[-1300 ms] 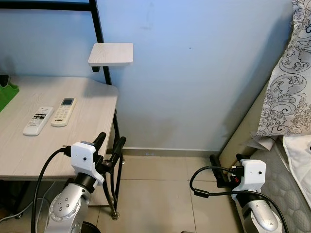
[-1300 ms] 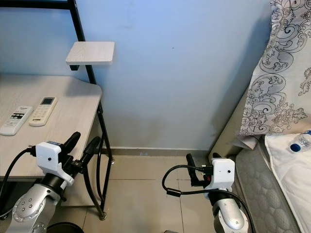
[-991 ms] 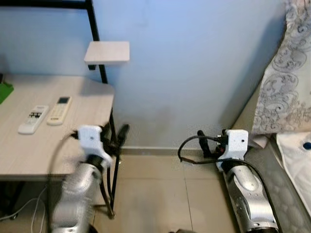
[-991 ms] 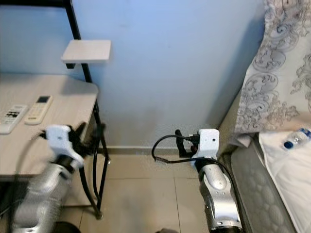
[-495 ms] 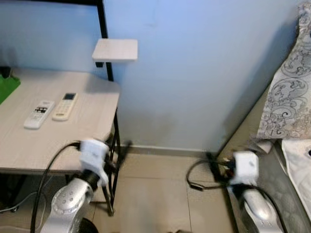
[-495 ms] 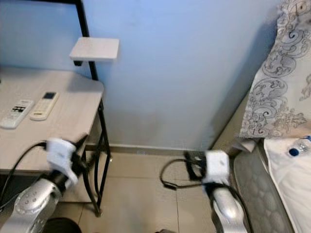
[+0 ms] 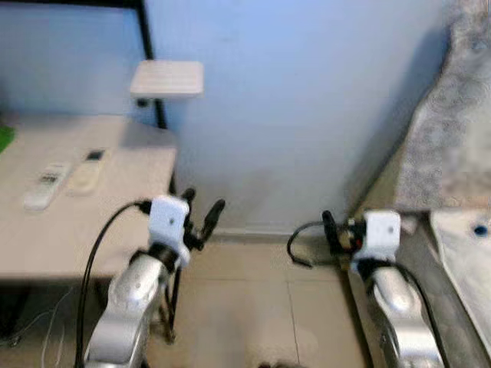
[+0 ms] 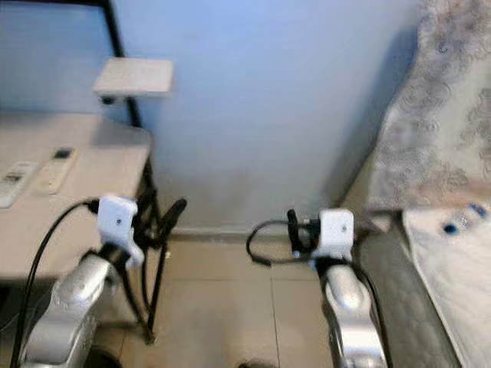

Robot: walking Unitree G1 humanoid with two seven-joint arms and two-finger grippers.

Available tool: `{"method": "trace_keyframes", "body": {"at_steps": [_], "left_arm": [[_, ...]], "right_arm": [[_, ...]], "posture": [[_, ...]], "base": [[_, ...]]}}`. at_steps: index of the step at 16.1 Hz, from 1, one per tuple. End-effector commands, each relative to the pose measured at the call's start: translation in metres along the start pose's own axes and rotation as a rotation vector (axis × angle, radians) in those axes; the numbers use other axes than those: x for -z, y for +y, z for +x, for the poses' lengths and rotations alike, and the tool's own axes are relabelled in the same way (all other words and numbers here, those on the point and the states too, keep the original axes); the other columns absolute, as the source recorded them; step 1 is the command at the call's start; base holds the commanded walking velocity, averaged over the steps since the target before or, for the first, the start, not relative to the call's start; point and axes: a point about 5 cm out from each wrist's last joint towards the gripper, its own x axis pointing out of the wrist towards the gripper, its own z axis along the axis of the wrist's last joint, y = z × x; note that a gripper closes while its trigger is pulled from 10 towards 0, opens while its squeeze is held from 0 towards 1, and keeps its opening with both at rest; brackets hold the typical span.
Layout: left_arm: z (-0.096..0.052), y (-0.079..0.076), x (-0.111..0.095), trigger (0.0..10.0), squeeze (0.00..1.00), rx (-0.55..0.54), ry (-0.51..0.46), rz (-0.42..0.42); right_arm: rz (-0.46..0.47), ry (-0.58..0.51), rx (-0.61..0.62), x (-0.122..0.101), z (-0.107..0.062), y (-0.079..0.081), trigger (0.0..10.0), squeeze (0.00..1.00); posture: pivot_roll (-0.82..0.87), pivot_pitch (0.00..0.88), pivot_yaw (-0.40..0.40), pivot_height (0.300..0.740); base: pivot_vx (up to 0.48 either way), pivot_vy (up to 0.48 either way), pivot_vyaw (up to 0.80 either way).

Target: Clean up the room

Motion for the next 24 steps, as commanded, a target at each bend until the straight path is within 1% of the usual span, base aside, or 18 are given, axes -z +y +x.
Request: {"method": "trace_keyframes", "body": {"at_steps": [1, 3, 7, 8, 9, 10, 11, 12, 13, 15, 16, 17, 21, 24], "left_arm": [[0.007, -0.006, -0.004, 10.0, 0.00, 0.020, -0.017, 0.008], [0.011, -0.007, -0.006, 10.0, 0.00, 0.019, -0.028, 0.014], [0.009, -0.005, -0.002, 10.0, 0.00, 0.009, -0.018, 0.001], [0.004, 0.005, 0.003, 10.0, 0.00, -0.059, -0.013, -0.028], [-0.017, 0.035, 0.026, 10.0, 0.00, -0.249, 0.062, -0.118], [-0.022, 0.040, 0.031, 10.0, 0.00, -0.285, 0.076, -0.139], [-0.039, 0.052, 0.035, 10.0, 0.00, -0.372, 0.067, -0.168], [-0.042, 0.053, 0.032, 10.0, 0.00, -0.383, 0.056, -0.138], [-0.041, 0.053, 0.031, 10.0, 0.00, -0.383, 0.050, -0.136], [-0.031, 0.051, 0.026, 10.0, 0.00, -0.344, 0.047, -0.099], [-0.024, 0.047, 0.022, 10.0, 0.00, -0.297, 0.033, -0.068], [-0.022, 0.046, 0.019, 10.0, 0.00, -0.265, 0.021, -0.058], [-0.016, 0.042, 0.016, 10.0, 0.00, -0.173, 0.006, -0.059], [-0.016, 0.039, 0.018, 10.0, 0.00, -0.165, 0.015, -0.048]], "right_arm": [[-0.013, 0.009, 0.015, 0.001, 0.001, -0.005, 10.0, 0.00], [-0.012, 0.011, 0.017, 0.002, 0.004, -0.004, 10.0, 0.00], [-0.012, 0.003, -0.001, 0.001, 0.002, -0.002, 10.0, 0.00], [-0.017, -0.007, 0.004, 0.000, 0.000, -0.004, 10.0, 0.00], [-0.003, -0.019, 0.033, -0.001, -0.002, -0.012, 10.0, 0.00], [0.005, -0.021, 0.041, -0.001, -0.003, -0.014, 10.0, 0.00], [0.049, -0.025, 0.069, 0.000, -0.005, -0.020, 10.0, 0.00], [0.056, -0.020, 0.077, 0.002, -0.006, -0.022, 10.0, 0.00], [0.056, -0.013, 0.080, 0.004, -0.007, -0.022, 10.0, 0.00], [0.050, 0.000, 0.060, 0.008, -0.007, -0.017, 10.0, 0.00], [0.046, -0.002, 0.044, 0.007, -0.005, -0.013, 10.0, 0.00], [0.049, -0.001, 0.038, 0.007, -0.004, -0.012, 10.0, 0.00], [0.052, 0.001, 0.040, 0.008, -0.003, -0.011, 10.0, 0.00], [0.056, -0.004, 0.075, 0.008, -0.005, -0.018, 10.0, 0.00]], "posture": [[0.01, 0.000, -0.042, 0.740], [0.01, 0.000, -0.038, 0.740], [0.01, 0.000, -0.038, 0.740], [0.01, 0.000, -0.038, 0.740], [0.00, 0.000, -0.038, 0.740], [0.00, 0.000, -0.038, 0.740], [0.00, 0.000, -0.039, 0.740], [0.01, 0.000, -0.045, 0.740], [0.01, 0.000, -0.045, 0.740], [0.02, 0.000, -0.046, 0.740], [0.02, 0.000, -0.046, 0.740], [0.02, 0.000, -0.046, 0.740], [0.01, 0.000, -0.037, 0.740], [0.00, 0.000, -0.035, 0.740]], "base": [[0.000, -0.420, -0.59], [0.000, -0.420, -0.59], [0.000, -0.421, -0.58], [0.330, 0.000, -0.59], [0.000, 0.000, -0.60], [0.000, 0.000, -0.60], [0.000, 0.000, -0.61], [0.000, 0.000, -0.62], [0.000, 0.000, -0.62], [0.000, 0.000, -0.61], [0.000, 0.000, -0.63], [0.000, 0.000, -0.62], [0.000, 0.458, -0.62], [0.000, 0.480, -0.62]]}}
